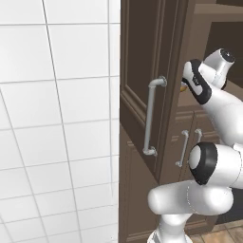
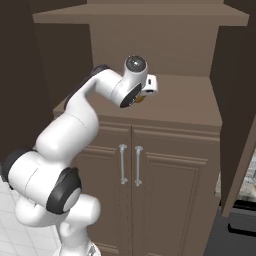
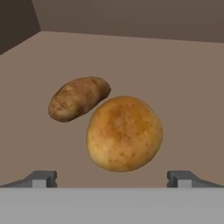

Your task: Pick the potatos from the cabinet and place them in one bowl. Pick the lime from the sink and place it in the other bowl.

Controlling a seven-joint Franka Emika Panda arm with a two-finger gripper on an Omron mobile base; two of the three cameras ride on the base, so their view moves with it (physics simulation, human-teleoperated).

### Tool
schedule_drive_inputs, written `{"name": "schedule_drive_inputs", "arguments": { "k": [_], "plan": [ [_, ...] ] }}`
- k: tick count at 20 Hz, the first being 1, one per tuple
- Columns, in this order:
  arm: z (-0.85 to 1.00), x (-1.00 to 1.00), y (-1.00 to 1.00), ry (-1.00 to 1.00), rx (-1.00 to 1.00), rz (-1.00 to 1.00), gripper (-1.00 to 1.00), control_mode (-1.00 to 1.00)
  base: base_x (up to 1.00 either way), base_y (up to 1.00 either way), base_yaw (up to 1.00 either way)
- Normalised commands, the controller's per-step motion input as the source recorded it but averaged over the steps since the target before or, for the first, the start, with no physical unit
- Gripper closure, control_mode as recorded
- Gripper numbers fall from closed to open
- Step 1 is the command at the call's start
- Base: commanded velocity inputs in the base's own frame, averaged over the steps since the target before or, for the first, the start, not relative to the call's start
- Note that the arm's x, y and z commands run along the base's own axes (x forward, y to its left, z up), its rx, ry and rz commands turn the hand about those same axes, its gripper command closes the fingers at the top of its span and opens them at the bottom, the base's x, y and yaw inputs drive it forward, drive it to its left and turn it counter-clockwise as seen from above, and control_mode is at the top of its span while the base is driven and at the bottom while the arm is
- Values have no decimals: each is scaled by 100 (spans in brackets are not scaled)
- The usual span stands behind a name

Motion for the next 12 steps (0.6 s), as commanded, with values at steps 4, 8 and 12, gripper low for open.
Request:
{"name": "schedule_drive_inputs", "arguments": {
  "k": [4,8,12],
  "plan": [
    [-6,9,0,0,0,0,-100,-100,0,0,0],
    [-6,9,0,0,0,0,-100,-100,0,0,0],
    [-5,10,-1,0,0,0,-100,-100,0,0,0]
  ]
}}
